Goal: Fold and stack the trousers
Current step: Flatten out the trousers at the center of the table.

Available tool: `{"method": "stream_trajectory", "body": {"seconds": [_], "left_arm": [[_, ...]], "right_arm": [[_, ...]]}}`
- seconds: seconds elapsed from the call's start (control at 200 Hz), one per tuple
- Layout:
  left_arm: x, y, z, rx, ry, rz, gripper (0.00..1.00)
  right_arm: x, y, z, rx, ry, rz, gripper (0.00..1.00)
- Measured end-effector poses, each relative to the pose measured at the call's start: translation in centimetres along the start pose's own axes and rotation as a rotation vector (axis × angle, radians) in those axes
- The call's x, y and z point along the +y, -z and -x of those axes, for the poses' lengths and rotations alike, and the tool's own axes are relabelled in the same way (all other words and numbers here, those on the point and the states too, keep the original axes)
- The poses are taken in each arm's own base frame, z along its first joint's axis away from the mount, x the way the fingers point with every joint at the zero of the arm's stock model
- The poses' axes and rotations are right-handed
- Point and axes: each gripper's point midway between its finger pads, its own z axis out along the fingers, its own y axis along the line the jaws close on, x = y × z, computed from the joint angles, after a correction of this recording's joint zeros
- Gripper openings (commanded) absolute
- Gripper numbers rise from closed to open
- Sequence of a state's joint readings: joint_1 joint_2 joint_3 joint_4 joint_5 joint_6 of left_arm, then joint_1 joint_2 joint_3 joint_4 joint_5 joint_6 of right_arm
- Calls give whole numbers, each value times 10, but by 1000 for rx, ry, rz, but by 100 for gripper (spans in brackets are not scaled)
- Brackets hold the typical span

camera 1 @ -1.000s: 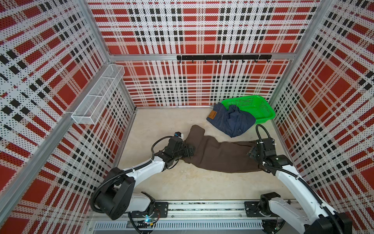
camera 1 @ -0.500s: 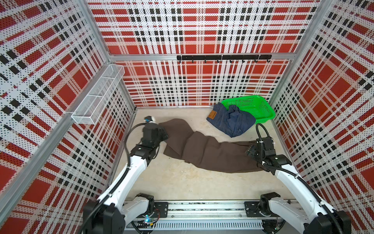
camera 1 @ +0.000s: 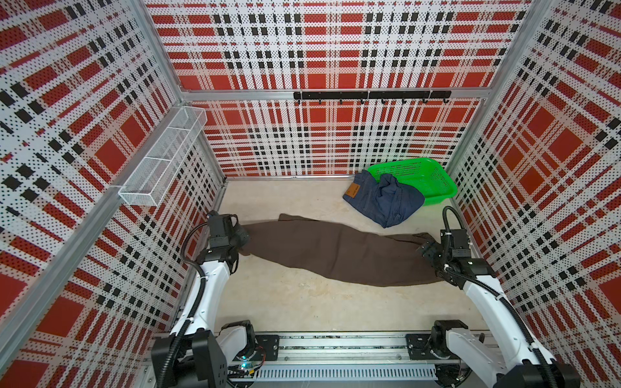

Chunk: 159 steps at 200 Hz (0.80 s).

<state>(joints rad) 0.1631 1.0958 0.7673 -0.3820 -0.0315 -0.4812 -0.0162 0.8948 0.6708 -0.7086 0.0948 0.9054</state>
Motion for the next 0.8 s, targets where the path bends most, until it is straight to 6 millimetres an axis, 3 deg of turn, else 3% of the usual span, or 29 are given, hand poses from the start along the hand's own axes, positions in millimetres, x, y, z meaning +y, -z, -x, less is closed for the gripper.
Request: {"method": "stream_trajectory", "body": {"seconds": [0.13,0.326,0.526,0.797], "left_arm": [[-5,-1,0,3,-3,-30,0],[-9,-4,-3,15,-4,-53,0],[-9,-4,-2,13,-8,-57,0],[-7,-4,-1,10,-6,-59,0]], "right_arm": [[-25,-5,-3,12,-86,-24,91],[-65,-27,-33,116,-190,-89,83],[-70,-35,-46,168,-221,-79,78],[-77,-42,-44,173,-286,-70,54]]}}
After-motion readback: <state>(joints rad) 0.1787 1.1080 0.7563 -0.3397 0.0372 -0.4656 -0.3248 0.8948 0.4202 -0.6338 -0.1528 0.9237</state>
